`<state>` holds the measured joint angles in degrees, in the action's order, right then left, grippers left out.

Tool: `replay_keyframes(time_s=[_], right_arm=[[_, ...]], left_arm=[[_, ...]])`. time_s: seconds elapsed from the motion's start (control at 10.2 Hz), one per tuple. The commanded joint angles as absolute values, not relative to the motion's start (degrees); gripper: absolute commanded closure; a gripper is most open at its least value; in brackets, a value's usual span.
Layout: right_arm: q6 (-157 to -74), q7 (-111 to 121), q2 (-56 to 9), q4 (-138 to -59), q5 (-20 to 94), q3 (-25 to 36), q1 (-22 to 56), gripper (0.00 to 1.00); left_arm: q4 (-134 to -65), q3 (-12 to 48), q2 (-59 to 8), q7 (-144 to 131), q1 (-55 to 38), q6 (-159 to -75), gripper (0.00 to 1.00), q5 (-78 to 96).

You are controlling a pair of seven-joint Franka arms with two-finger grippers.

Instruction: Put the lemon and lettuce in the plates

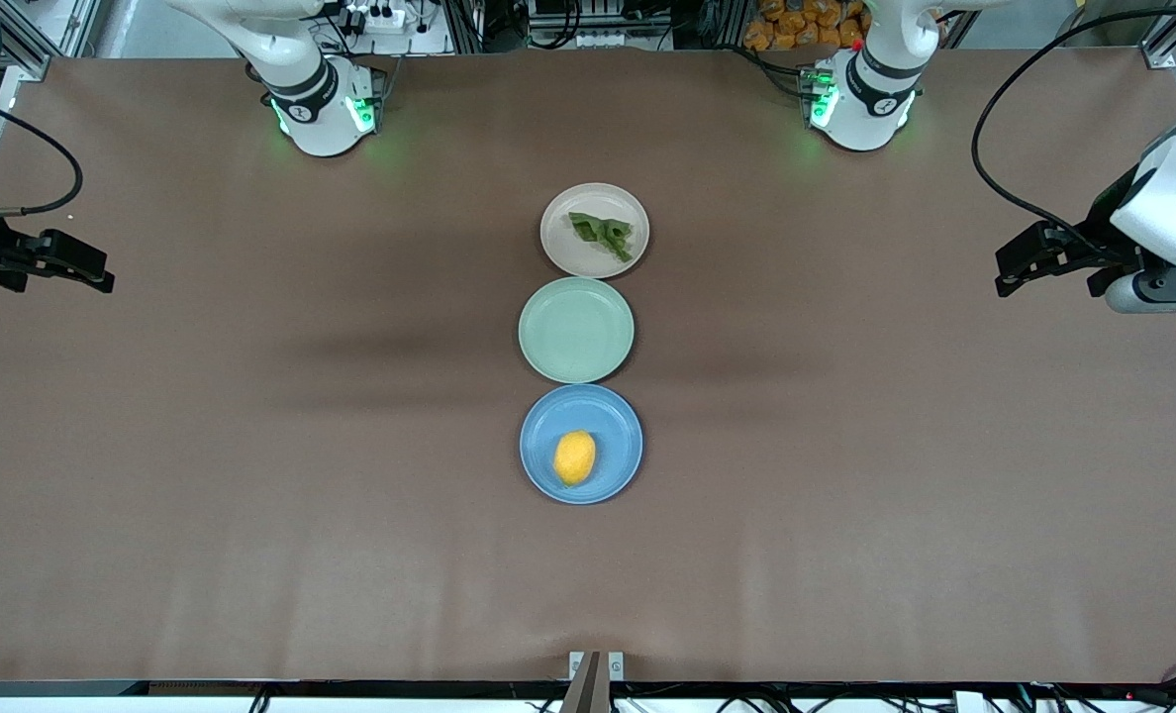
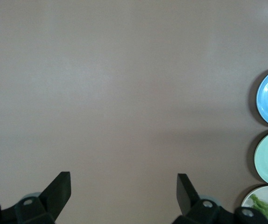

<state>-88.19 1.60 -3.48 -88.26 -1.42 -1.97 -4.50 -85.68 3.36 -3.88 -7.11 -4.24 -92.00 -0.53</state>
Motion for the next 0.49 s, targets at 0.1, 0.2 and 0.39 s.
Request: replay_keyframes(time_s=[0.1, 0.2, 0.39], right_arm=[[-88.07, 0.62, -2.55, -89.21, -2.46, -3.34, -5.63, 0.00], [-88.07, 0.62, -2.64, -89.21, -2.46, -3.34, -5.54, 0.00], [-88.24, 0.62, -2.64, -89.21, -2.46, -3.34, -5.54, 0.00]], left_arm=[[-86.22, 3.25, -2.99, -6.06, -4.39, -91.41, 0.00, -0.18], [-86.22, 3.34, -2.99, -6.06, -4.39, -91.41, 0.00, -0.18], [-86.22, 3.16, -2.90, -6.07, -4.57, -91.41, 0.00, -0.09]])
